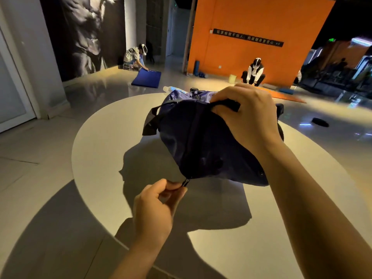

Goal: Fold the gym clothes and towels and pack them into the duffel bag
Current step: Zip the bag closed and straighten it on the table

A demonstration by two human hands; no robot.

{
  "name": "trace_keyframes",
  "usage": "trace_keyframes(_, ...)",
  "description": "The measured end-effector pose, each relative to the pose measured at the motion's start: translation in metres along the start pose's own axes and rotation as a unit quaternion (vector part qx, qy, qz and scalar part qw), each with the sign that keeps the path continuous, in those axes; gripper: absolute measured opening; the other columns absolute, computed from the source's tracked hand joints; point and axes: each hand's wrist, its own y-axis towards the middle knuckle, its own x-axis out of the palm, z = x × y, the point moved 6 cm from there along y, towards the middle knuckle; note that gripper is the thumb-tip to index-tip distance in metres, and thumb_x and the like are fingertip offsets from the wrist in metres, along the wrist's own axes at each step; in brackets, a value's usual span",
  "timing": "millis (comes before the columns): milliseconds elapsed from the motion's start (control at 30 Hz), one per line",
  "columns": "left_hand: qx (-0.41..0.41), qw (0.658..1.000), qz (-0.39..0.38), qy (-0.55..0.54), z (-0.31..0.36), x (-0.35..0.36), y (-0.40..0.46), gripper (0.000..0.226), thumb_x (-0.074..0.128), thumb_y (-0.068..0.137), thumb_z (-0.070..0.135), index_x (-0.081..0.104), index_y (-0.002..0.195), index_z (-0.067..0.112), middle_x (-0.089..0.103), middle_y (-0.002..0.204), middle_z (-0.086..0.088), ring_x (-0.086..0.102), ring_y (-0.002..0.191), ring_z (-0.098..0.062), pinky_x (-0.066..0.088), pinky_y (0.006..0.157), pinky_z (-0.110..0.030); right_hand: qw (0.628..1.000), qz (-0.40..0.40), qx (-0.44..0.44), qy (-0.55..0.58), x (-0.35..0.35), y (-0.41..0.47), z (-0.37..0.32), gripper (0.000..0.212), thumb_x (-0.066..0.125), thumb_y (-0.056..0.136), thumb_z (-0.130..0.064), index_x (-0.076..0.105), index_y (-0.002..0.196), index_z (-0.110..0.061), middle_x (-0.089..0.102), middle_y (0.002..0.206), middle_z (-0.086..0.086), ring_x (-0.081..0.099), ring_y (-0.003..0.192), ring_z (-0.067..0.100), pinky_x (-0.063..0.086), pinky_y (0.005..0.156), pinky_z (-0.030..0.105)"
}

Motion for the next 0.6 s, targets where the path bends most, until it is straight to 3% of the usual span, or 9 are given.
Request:
trace_keyframes(133, -0.015, 0.998, -0.018, 0.066, -0.013, 0.005, -0.003, 0.023, 0.075, 0.079, 0.014, 0.066, 0.073, 0.034, 0.070, 0.077, 0.011, 0.068, 0.083, -0.017, 0.055, 0.083, -0.043, 0.999, -0.031, -0.013, -0.002, 0.006, -0.015, 0.004, 0.014, 0.064, 0.083, -0.024, 0.076, 0.091, -0.024, 0.071, 0.091, -0.005, 0.063, 0.081, 0.015, 0.050, 0.070, 0.033)
trace_keyframes(200, 0.030, 0.991, -0.026, 0.130, -0.019, 0.004, -0.007, 0.021, 0.075, 0.080, 0.013, 0.068, 0.075, 0.033, 0.070, 0.078, 0.012, 0.067, 0.080, -0.012, 0.057, 0.076, -0.041, 0.999, -0.050, -0.011, 0.001, 0.005, -0.029, 0.009, 0.014, 0.064, 0.083, -0.025, 0.076, 0.090, -0.024, 0.071, 0.090, -0.006, 0.063, 0.082, 0.015, 0.051, 0.072, 0.039)
trace_keyframes(333, 0.141, 0.972, 0.013, 0.186, -0.003, -0.005, -0.013, 0.009, 0.070, 0.082, 0.044, 0.062, 0.082, 0.049, 0.066, 0.086, 0.024, 0.062, 0.084, 0.001, 0.053, 0.069, -0.016, 0.992, -0.077, 0.060, 0.080, -0.009, -0.066, 0.031, 0.013, 0.072, 0.081, -0.019, 0.071, 0.091, -0.027, 0.060, 0.087, -0.021, 0.057, 0.080, -0.003, 0.050, 0.078, 0.023)
trace_keyframes(400, 0.166, 0.971, 0.021, 0.169, 0.009, 0.000, -0.012, 0.025, 0.062, 0.080, 0.055, 0.056, 0.105, 0.053, 0.062, 0.103, 0.025, 0.060, 0.095, 0.002, 0.048, 0.077, -0.009, 0.992, -0.090, 0.051, 0.077, -0.011, -0.089, 0.030, 0.011, 0.067, 0.081, -0.025, 0.070, 0.092, -0.027, 0.059, 0.088, -0.020, 0.057, 0.079, -0.003, 0.052, 0.077, 0.025)
trace_keyframes(500, 0.234, 0.956, -0.028, 0.174, 0.027, 0.022, -0.013, 0.051, 0.060, 0.082, 0.051, 0.045, 0.130, 0.042, 0.052, 0.124, 0.024, 0.050, 0.116, 0.002, 0.037, 0.096, -0.008, 0.990, -0.124, 0.018, 0.070, -0.008, -0.127, 0.019, 0.012, 0.057, 0.085, -0.034, 0.065, 0.093, -0.030, 0.064, 0.087, -0.018, 0.059, 0.079, 0.001, 0.053, 0.069, 0.037)
trace_keyframes(600, 0.336, 0.911, -0.059, 0.231, 0.041, 0.048, -0.016, 0.051, 0.054, 0.089, 0.042, 0.043, 0.137, 0.030, 0.045, 0.138, 0.013, 0.041, 0.129, -0.007, 0.029, 0.108, -0.017, 0.987, -0.135, 0.045, 0.074, -0.013, -0.153, 0.017, 0.017, 0.053, 0.086, -0.036, 0.063, 0.099, -0.033, 0.065, 0.094, -0.018, 0.055, 0.088, -0.003, 0.044, 0.079, 0.025)
